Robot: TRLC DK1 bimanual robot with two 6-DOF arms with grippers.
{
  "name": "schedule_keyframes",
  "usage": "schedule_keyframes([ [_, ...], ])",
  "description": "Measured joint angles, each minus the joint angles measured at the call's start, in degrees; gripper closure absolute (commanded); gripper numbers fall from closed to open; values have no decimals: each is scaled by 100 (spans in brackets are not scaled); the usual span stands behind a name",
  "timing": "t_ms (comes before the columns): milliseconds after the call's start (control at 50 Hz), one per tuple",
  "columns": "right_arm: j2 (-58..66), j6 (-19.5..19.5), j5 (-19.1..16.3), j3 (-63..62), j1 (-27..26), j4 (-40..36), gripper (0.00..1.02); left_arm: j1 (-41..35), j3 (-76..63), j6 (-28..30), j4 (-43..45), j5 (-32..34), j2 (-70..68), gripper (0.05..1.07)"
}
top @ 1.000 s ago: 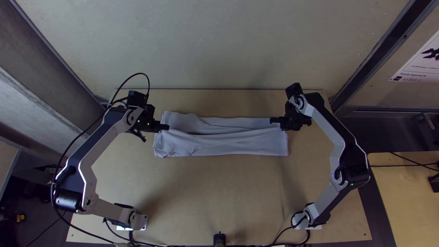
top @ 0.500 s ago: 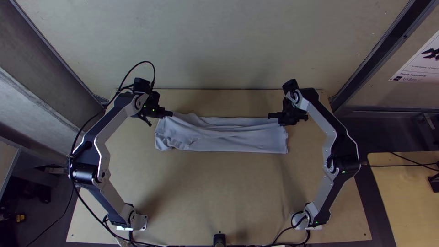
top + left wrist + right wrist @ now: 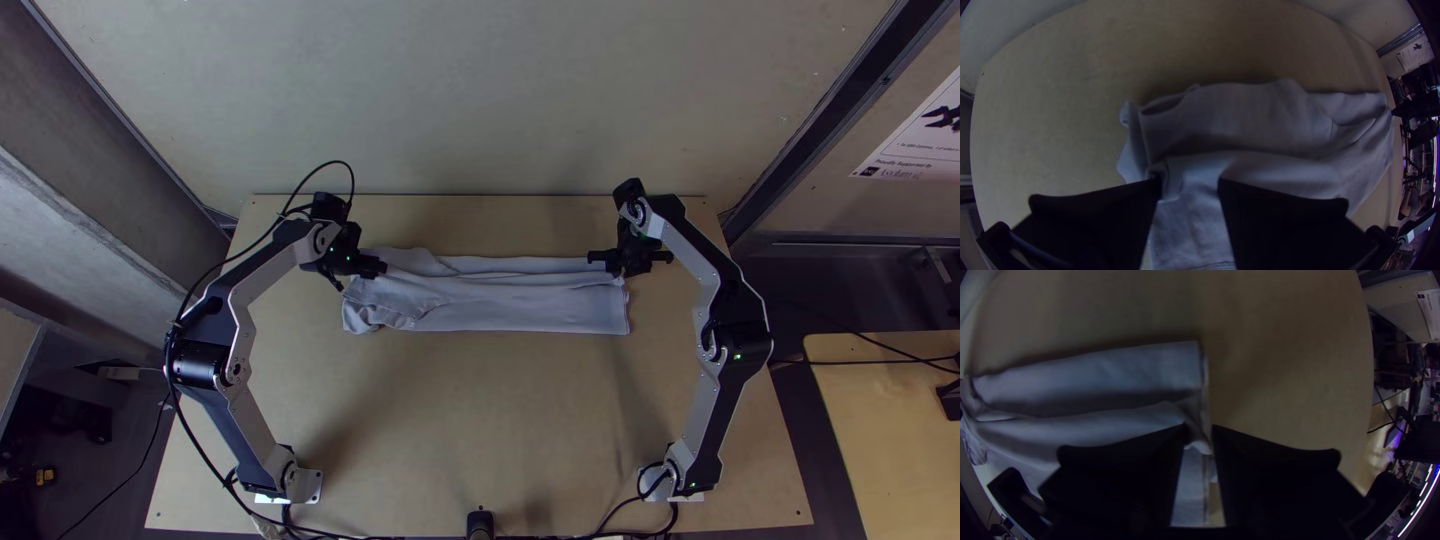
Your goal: Fold the t-shirt
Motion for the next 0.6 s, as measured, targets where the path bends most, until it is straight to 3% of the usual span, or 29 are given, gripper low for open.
schedule_keyframes([
  [100, 4, -92, 203, -83, -79, 28, 7, 0, -52, -107, 0, 2, -4, 9],
  [300, -262, -188, 297, -590, -317, 599, 6, 144, -153, -225, -4, 70, -223, 9],
  [600, -1624, -240, 337, -1233, -544, 1353, 6, 848, -361, -398, -245, 1073, -857, 9],
])
